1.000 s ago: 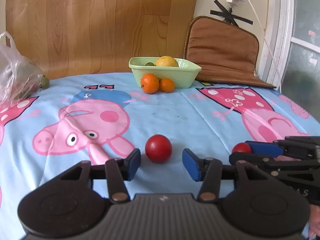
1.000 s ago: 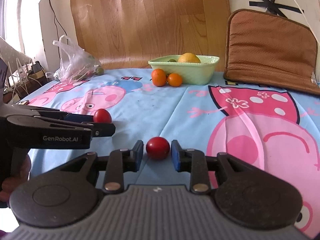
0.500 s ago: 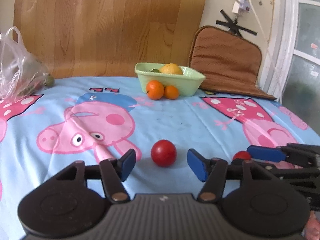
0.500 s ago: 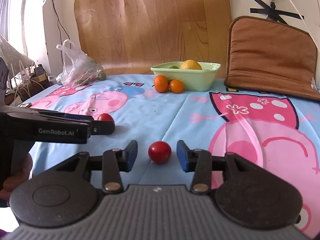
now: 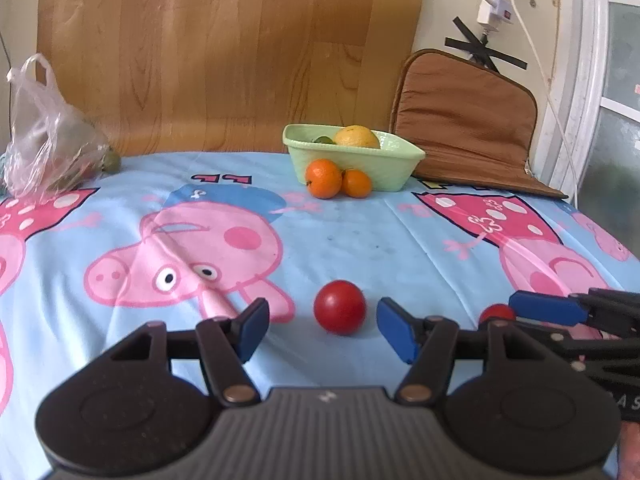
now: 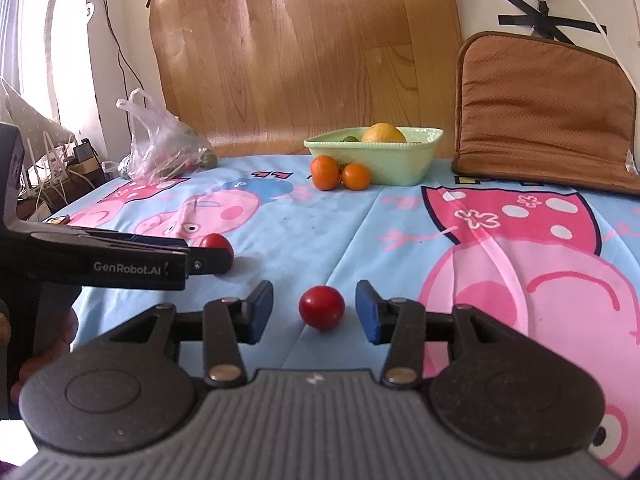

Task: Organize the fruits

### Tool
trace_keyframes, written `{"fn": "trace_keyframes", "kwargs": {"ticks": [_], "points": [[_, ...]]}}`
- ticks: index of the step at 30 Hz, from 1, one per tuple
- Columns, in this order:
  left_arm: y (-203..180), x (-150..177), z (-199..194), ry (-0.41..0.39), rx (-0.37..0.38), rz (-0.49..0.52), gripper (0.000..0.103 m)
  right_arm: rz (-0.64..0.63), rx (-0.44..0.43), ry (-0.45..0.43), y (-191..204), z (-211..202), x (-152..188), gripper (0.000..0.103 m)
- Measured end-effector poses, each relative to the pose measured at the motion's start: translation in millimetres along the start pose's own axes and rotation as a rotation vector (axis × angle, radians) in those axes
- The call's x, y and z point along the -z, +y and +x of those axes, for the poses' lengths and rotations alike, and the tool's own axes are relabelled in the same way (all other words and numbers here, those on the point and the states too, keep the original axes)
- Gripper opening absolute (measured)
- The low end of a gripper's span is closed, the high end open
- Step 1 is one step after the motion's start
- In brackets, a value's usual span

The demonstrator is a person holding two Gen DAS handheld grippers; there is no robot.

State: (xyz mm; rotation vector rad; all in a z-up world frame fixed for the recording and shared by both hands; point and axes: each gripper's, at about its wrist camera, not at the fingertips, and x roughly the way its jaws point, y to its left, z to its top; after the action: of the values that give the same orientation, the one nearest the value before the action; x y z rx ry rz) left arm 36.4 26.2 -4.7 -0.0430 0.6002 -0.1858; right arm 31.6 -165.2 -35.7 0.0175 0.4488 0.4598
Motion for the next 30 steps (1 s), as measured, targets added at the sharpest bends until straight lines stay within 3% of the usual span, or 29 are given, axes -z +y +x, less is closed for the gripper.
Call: {"fn": "trace_keyframes", "kwargs": {"ticks": [6, 8, 10, 21, 30], "points": [[5, -1, 1, -0.001, 0.016, -0.026, 0.064, 0.009, -0.001, -0.004, -1, -1, 0, 0.05], [7, -1, -1, -0.012, 0.02, -0.039, 0.081, 0.01, 0.002, -0.008, -1, -1, 1, 0.05], [8, 0, -5, -0.041, 0.024, -0.042, 0.086, 0.011, 0.005, -0.014, -1, -2, 1, 0.05], [9, 0, -11, -0.081, 0.052, -0.037, 0.088, 0.045, 0.015, -0.009, -5, -2, 2, 0.066], [8, 1, -16, -0.112, 0.088, -0.029, 0.096, 0.039, 0.013, -0.006, -6, -3, 3, 0.065]]}}
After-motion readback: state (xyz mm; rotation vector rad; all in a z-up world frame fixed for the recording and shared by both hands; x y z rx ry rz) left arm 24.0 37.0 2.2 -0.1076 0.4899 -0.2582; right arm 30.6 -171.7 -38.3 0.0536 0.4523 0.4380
